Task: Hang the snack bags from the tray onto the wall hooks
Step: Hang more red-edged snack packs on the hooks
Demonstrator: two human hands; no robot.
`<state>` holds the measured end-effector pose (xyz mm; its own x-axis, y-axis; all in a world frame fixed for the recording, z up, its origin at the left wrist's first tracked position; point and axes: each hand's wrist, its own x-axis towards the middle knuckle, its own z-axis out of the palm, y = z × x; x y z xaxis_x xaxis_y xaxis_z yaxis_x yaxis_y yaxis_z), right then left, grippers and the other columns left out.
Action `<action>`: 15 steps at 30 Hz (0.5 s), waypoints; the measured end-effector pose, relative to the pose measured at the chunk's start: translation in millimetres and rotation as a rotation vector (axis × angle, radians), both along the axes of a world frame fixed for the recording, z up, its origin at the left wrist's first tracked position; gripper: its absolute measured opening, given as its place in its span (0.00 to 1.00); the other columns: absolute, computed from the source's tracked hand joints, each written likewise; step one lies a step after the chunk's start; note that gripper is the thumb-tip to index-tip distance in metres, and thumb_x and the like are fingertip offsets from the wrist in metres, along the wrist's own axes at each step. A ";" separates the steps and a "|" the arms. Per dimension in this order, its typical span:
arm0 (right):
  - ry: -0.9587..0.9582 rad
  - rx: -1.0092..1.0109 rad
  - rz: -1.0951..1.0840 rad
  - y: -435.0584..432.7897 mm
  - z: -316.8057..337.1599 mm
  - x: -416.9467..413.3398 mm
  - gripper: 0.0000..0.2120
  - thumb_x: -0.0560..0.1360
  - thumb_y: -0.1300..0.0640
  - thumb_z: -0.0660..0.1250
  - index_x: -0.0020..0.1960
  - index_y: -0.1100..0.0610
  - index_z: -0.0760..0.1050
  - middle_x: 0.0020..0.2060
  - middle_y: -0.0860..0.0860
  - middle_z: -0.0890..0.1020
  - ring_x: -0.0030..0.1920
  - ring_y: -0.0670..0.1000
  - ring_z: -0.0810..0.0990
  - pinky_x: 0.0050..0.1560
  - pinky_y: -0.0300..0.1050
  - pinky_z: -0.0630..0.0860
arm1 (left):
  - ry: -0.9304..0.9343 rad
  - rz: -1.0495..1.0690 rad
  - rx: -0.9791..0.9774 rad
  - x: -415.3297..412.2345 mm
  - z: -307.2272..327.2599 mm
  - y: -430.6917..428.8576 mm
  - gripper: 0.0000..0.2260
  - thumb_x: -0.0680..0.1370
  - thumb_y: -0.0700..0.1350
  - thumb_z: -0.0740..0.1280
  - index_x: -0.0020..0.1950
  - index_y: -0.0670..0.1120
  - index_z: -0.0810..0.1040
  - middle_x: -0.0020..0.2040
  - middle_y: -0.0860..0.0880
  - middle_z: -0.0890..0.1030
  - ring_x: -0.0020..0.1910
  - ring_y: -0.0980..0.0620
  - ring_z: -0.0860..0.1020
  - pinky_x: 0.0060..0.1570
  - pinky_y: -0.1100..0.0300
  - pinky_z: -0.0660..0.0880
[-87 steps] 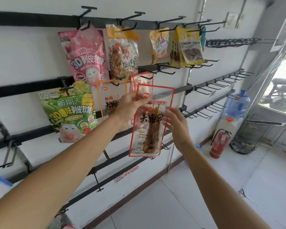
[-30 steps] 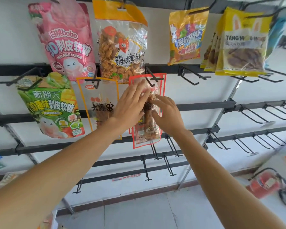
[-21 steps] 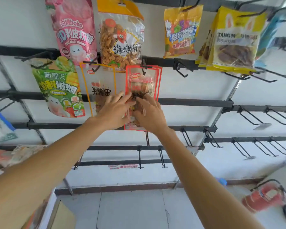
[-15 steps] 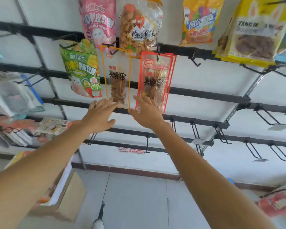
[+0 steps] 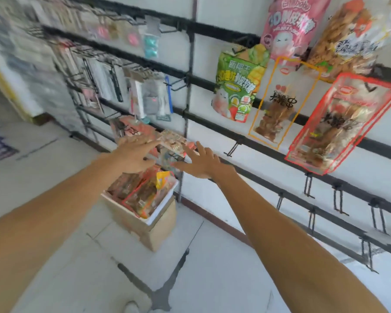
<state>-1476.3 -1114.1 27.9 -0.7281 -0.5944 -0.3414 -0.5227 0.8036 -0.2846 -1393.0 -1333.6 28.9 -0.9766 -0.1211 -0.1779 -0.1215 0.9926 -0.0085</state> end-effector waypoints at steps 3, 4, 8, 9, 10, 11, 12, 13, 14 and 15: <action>0.041 -0.061 0.031 -52.4 -12.2 -3.6 0.38 0.77 0.27 0.52 0.81 0.42 0.46 0.81 0.51 0.44 0.80 0.62 0.44 0.78 0.64 0.46 | 0.004 0.026 -0.019 8.1 -5.7 -42.1 0.30 0.81 0.58 0.59 0.80 0.57 0.50 0.81 0.50 0.51 0.79 0.45 0.53 0.75 0.44 0.53; 0.046 -0.080 0.036 -67.9 -17.0 -3.1 0.38 0.77 0.28 0.53 0.81 0.42 0.47 0.81 0.51 0.45 0.80 0.61 0.45 0.78 0.63 0.46 | 0.011 0.023 -0.022 9.5 -8.8 -55.8 0.29 0.81 0.58 0.59 0.80 0.56 0.52 0.81 0.50 0.54 0.79 0.44 0.56 0.75 0.44 0.55; -0.030 -0.114 0.024 -122.8 -48.0 -6.0 0.36 0.78 0.31 0.55 0.81 0.43 0.49 0.81 0.51 0.51 0.80 0.61 0.52 0.76 0.64 0.54 | -0.004 0.018 0.074 12.3 -31.1 -108.9 0.27 0.80 0.57 0.60 0.78 0.53 0.59 0.76 0.47 0.67 0.73 0.43 0.67 0.70 0.41 0.63; -0.047 -0.107 0.030 -136.5 -57.7 -4.3 0.36 0.78 0.31 0.54 0.81 0.43 0.48 0.81 0.52 0.51 0.80 0.61 0.52 0.76 0.65 0.54 | -0.016 0.017 0.083 12.5 -39.4 -121.7 0.27 0.80 0.57 0.59 0.78 0.54 0.59 0.76 0.47 0.66 0.73 0.42 0.67 0.70 0.40 0.63; -0.069 -0.095 0.039 -147.6 -66.0 -2.2 0.36 0.78 0.31 0.53 0.81 0.44 0.49 0.81 0.52 0.51 0.80 0.61 0.51 0.76 0.65 0.54 | -0.025 0.014 0.084 11.1 -48.5 -132.7 0.26 0.81 0.57 0.59 0.78 0.54 0.59 0.76 0.47 0.66 0.72 0.42 0.67 0.69 0.40 0.63; -0.096 -0.093 0.035 -156.8 -73.4 -0.6 0.35 0.79 0.32 0.54 0.81 0.45 0.51 0.81 0.53 0.54 0.79 0.61 0.53 0.75 0.66 0.56 | -0.037 0.010 0.081 9.2 -56.9 -141.1 0.26 0.81 0.56 0.59 0.78 0.53 0.59 0.75 0.47 0.66 0.72 0.42 0.67 0.69 0.41 0.64; -0.125 -0.103 0.025 -164.9 -81.4 0.3 0.33 0.80 0.34 0.55 0.80 0.46 0.54 0.80 0.54 0.57 0.79 0.62 0.55 0.75 0.66 0.57 | -0.060 0.012 0.084 6.4 -64.5 -148.6 0.26 0.81 0.55 0.59 0.78 0.53 0.59 0.75 0.47 0.67 0.71 0.42 0.68 0.69 0.42 0.64; -0.155 -0.112 0.013 -171.6 -89.3 -0.1 0.31 0.80 0.36 0.57 0.79 0.46 0.57 0.78 0.54 0.60 0.78 0.62 0.57 0.74 0.66 0.59 | -0.082 0.015 0.096 3.2 -71.8 -154.1 0.26 0.81 0.54 0.60 0.78 0.54 0.59 0.74 0.47 0.67 0.71 0.42 0.68 0.68 0.43 0.64; -0.177 -0.124 0.012 -177.9 -97.7 -2.0 0.30 0.80 0.37 0.58 0.78 0.45 0.58 0.77 0.54 0.63 0.76 0.63 0.60 0.73 0.65 0.62 | -0.092 0.011 0.116 0.0 -79.4 -159.0 0.25 0.81 0.53 0.60 0.78 0.54 0.59 0.73 0.46 0.68 0.71 0.42 0.68 0.68 0.44 0.64; -0.201 -0.124 0.010 -185.1 -105.3 -4.8 0.29 0.79 0.37 0.58 0.78 0.44 0.59 0.73 0.53 0.68 0.74 0.62 0.65 0.71 0.64 0.65 | -0.099 0.004 0.143 -2.8 -89.3 -165.5 0.25 0.81 0.52 0.61 0.78 0.55 0.60 0.71 0.46 0.70 0.70 0.43 0.69 0.67 0.46 0.65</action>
<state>-1481.1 -1299.2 -77.4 -0.6471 -0.6474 -0.4027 -0.4530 0.7513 -0.4799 -1395.7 -1499.1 -60.4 -0.9528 -0.0914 -0.2894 -0.1311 0.9840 0.1209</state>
